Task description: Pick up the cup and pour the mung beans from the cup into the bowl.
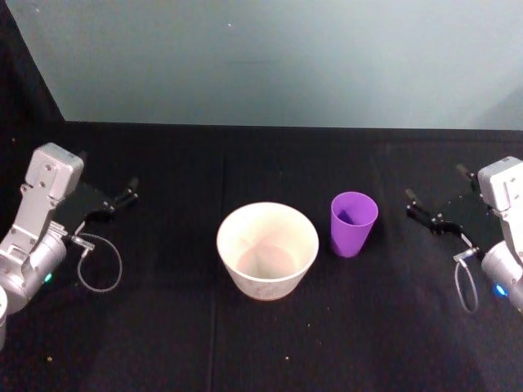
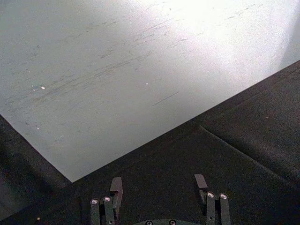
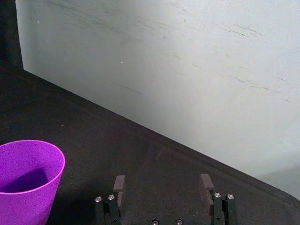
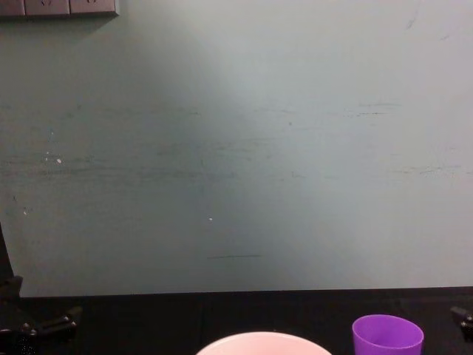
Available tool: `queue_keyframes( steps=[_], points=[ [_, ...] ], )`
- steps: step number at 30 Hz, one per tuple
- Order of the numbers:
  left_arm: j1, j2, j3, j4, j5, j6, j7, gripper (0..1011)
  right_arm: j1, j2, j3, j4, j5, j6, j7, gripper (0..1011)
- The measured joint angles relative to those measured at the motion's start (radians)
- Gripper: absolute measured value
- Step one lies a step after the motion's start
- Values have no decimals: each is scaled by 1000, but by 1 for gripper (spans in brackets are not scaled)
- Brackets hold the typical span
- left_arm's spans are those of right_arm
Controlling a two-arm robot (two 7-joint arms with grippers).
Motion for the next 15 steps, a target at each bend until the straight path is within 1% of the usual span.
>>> queue_keyframes(
  steps=[15],
  points=[
    [0, 0, 0, 0, 0, 0, 0, 1000, 0, 0, 0, 0, 0, 0, 0, 1003]
  ],
)
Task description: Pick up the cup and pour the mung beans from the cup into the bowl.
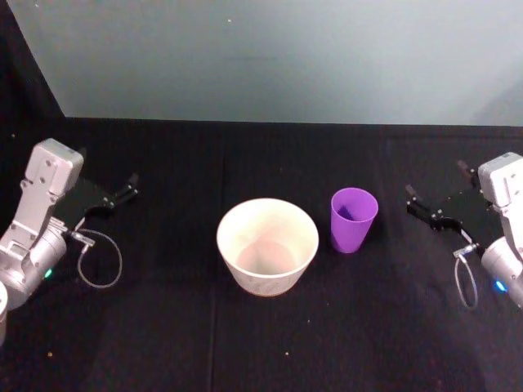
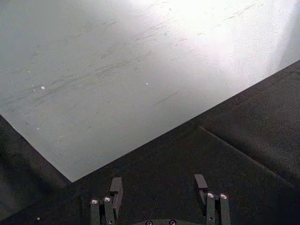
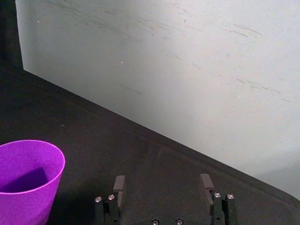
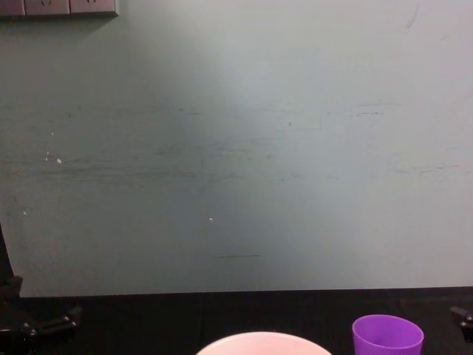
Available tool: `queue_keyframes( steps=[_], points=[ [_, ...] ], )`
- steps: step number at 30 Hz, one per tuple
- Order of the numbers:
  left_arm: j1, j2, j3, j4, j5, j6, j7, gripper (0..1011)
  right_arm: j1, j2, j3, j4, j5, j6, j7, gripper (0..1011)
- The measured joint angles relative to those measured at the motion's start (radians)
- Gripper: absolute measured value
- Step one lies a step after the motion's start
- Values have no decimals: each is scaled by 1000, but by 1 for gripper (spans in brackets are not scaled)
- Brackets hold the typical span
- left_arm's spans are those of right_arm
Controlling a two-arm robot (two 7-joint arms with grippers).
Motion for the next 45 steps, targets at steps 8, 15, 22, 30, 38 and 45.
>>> queue_keyframes(
  steps=[8, 15, 22, 30, 38, 45],
  points=[
    [0, 0, 0, 0, 0, 0, 0, 1000, 0, 0, 0, 0, 0, 0, 0, 1003],
    [0, 0, 0, 0, 0, 0, 0, 1000, 0, 0, 0, 0, 0, 0, 0, 1002],
    [0, 0, 0, 0, 0, 0, 0, 1000, 0, 0, 0, 0, 0, 0, 0, 1003],
    [0, 0, 0, 0, 0, 0, 0, 1000, 0, 0, 0, 0, 0, 0, 0, 1003],
    [0, 0, 0, 0, 0, 0, 0, 1000, -67, 29, 37, -50, 3, -74, 38, 1003],
    [0, 0, 0, 0, 0, 0, 0, 1000, -159, 74, 79, -118, 64, -129, 107, 1003]
  ],
)
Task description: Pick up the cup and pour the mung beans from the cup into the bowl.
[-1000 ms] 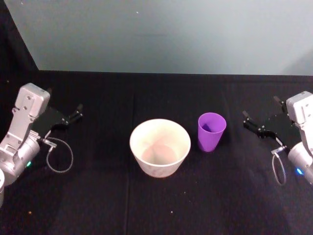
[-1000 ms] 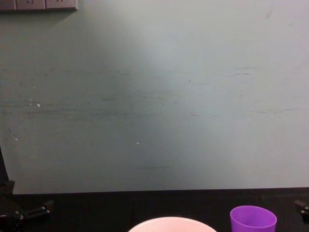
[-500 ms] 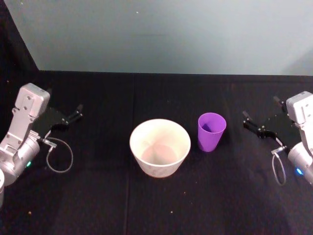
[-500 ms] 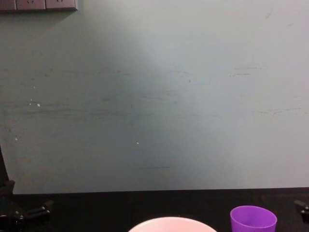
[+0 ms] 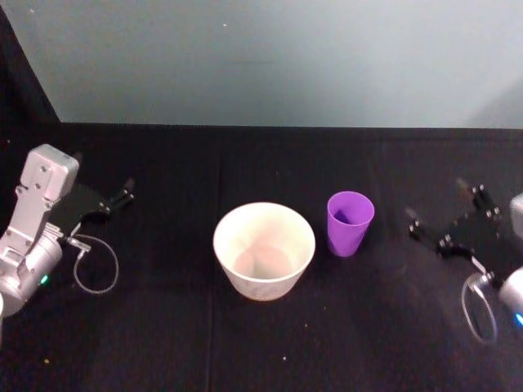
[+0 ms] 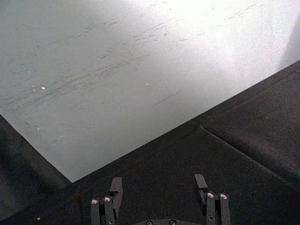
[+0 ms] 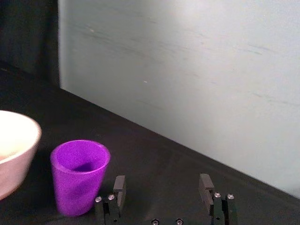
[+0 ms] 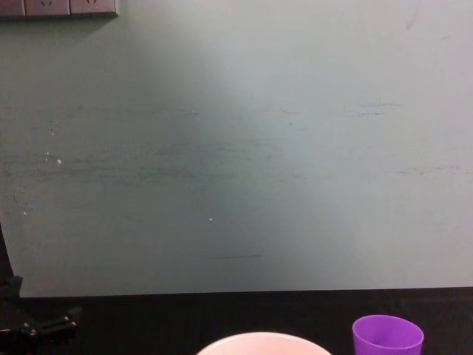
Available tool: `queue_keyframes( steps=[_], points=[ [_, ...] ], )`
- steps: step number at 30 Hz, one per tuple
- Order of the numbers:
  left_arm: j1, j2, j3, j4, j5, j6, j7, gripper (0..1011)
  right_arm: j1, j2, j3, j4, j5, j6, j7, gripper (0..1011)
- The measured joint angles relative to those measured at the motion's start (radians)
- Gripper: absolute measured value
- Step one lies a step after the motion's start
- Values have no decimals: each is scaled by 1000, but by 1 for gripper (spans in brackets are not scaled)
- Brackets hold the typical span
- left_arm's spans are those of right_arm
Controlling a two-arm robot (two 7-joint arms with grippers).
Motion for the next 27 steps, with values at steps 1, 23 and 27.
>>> queue_keyframes(
  steps=[1, 23, 27],
  points=[
    [0, 0, 0, 0, 0, 0, 0, 1000, -11, 5, 4, -4, 11, -9, 11, 1003],
    [0, 0, 0, 0, 0, 0, 0, 1000, 61, -115, -39, 174, 182, -69, 334, 1003],
    [0, 0, 0, 0, 0, 0, 0, 1000, 92, -147, -47, 216, 187, -61, 363, 1003]
  ],
)
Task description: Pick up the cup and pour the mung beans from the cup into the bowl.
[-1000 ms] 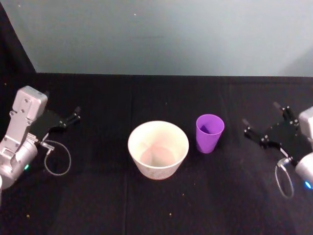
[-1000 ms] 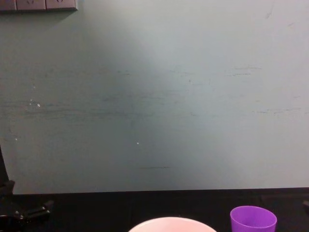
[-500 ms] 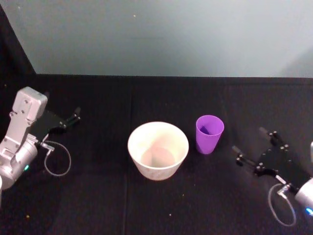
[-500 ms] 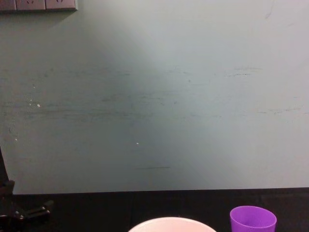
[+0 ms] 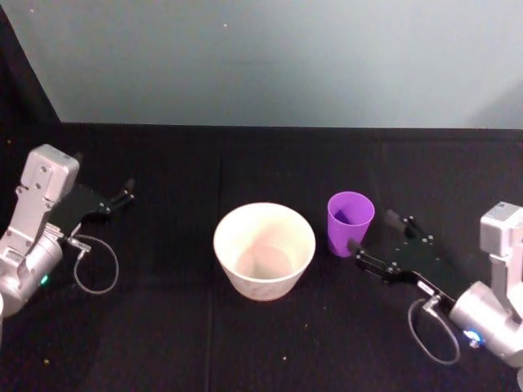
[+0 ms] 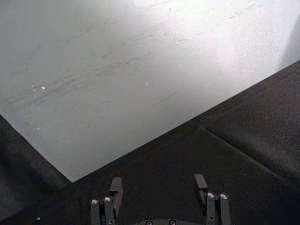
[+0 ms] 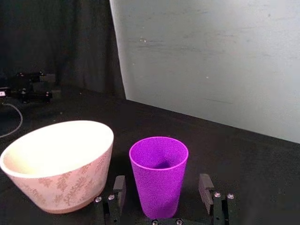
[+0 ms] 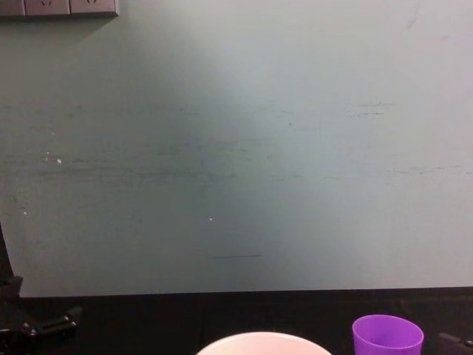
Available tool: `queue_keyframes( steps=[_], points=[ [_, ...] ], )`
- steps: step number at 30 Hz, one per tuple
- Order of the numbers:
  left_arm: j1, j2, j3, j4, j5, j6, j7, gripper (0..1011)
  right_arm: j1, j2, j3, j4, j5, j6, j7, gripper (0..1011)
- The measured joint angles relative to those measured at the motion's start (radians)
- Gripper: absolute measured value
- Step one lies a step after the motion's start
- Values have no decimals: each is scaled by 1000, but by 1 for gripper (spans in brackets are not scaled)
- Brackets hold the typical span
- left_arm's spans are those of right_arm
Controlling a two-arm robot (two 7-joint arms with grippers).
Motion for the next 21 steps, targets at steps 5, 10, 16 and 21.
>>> queue_keyframes(
  steps=[5, 10, 16, 21],
  points=[
    [0, 0, 0, 0, 0, 0, 0, 1000, 46, -38, -6, 50, -5, 16, 19, 1003],
    [0, 0, 0, 0, 0, 0, 0, 1000, 78, -66, -7, 78, -20, 30, 22, 1003],
    [0, 0, 0, 0, 0, 0, 0, 1000, 117, -103, -10, 120, -41, 39, 27, 1003],
    [0, 0, 0, 0, 0, 0, 0, 1000, 140, -127, -12, 149, -70, 39, 24, 1003]
  ],
)
